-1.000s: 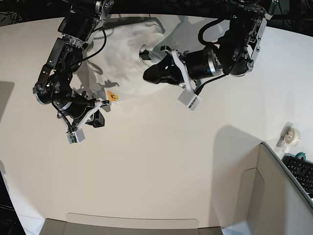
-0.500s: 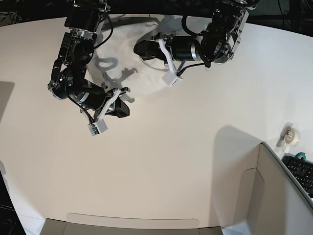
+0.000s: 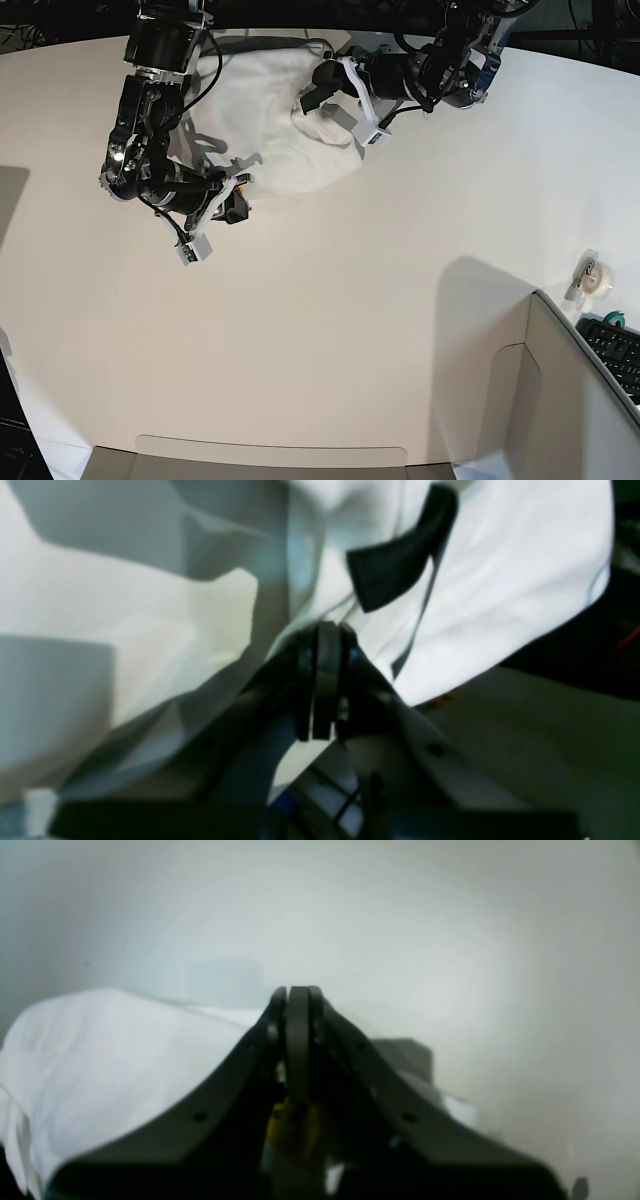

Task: Layout the t-shirt on the table in an organized manner, then fold the t-shirt properly
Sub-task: 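Regrasp the bundle edges with both grippers and tuck the fabric, then pull the bundle with both grippers to square it flat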

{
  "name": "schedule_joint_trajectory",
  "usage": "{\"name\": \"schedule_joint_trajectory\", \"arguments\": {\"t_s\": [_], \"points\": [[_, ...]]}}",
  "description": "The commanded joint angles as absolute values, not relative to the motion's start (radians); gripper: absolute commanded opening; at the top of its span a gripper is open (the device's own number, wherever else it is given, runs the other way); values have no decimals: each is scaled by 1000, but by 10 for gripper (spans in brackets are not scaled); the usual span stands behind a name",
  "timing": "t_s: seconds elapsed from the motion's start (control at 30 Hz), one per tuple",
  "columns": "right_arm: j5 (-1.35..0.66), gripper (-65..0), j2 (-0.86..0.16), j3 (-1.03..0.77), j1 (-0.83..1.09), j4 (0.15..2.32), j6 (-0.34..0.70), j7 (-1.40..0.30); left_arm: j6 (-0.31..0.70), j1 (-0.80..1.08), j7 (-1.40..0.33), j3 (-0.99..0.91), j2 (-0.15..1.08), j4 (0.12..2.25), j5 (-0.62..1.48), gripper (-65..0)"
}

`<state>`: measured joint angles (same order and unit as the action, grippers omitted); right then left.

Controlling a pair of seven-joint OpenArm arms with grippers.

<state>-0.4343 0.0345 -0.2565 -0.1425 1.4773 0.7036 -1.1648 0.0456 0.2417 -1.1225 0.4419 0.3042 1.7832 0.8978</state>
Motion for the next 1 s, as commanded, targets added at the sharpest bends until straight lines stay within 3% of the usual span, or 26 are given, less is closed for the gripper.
{"name": "schedule_joint_trajectory", "arguments": {"t_s": [0.0,0.17,0.33,0.63,0.97], "points": [[-446,-650,24,-257,-159,1494,698,-1147,35,242,-1135,440,312,1790,820,-650],[-450,-650,-10,-260,-137,1520,698,-1152,36,237,-1135,437,312,1790,680,-650],[-450,-650,-42,-260,-51,1685,698,-1153,36,200,-1135,432,314,1784,579,-650],[-450,-650,-137,-262,117,1903,698,-1153,36,7,-1113,437,314,1573,550,-650],[-452,-650,-88,-260,240,1942,698,-1152,42,-186,-1044,438,305,1369,550,-649]]}}
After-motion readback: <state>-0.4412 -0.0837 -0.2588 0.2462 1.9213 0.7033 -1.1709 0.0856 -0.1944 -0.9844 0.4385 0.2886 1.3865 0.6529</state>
